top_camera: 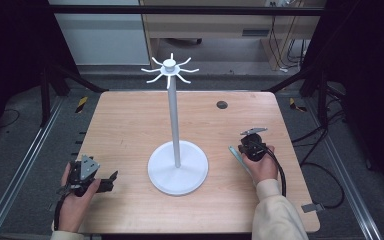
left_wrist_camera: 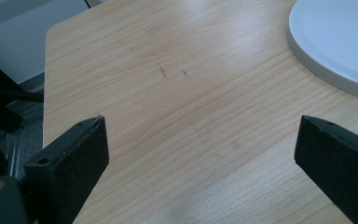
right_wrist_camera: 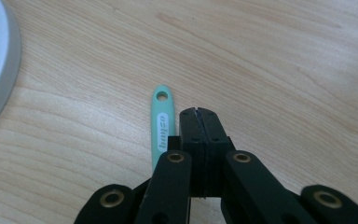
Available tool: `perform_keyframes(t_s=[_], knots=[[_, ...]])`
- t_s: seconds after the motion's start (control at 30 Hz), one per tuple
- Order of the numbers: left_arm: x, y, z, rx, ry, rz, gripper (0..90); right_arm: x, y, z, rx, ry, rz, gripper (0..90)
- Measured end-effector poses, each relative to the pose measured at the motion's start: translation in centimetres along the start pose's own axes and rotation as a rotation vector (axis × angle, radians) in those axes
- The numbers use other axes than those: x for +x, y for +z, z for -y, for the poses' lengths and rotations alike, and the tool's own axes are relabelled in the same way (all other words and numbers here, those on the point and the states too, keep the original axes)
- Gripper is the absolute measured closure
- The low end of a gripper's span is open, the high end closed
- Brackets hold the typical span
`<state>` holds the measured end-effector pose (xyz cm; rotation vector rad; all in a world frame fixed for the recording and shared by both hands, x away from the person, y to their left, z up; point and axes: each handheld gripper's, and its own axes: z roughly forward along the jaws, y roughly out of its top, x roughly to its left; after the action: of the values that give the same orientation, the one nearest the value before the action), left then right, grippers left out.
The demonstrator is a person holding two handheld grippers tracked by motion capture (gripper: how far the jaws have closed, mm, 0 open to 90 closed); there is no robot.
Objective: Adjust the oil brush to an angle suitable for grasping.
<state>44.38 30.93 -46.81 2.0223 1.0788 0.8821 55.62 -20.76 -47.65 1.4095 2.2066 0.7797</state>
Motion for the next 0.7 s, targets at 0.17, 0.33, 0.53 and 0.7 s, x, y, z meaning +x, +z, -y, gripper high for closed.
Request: perform_keyframes(t_s=[0.17, 0.33, 0.53, 0.7], knots=[[0.0, 0.1, 0.0, 0.001, 0.003, 0.003, 2.5, -0.1, 0.6, 0.1, 0.023, -0.003, -0.012, 90.0], [0.0, 0.0, 0.1, 0.001, 0.003, 0.005, 2.5, 0.0, 1.0, 0.2, 0.043, -0.009, -0.017, 90.0], [0.0, 0.0, 0.1, 0.006, 0.007, 0.007, 2.5, 0.4, 1.0, 0.1, 0.040, -0.032, -0.060, 90.0], [0.0, 0.0, 0.0, 0.005, 0.009, 0.006, 2.5, 1.6, 0.8, 0.2, 0.053, -0.088, -0.141, 90.0]])
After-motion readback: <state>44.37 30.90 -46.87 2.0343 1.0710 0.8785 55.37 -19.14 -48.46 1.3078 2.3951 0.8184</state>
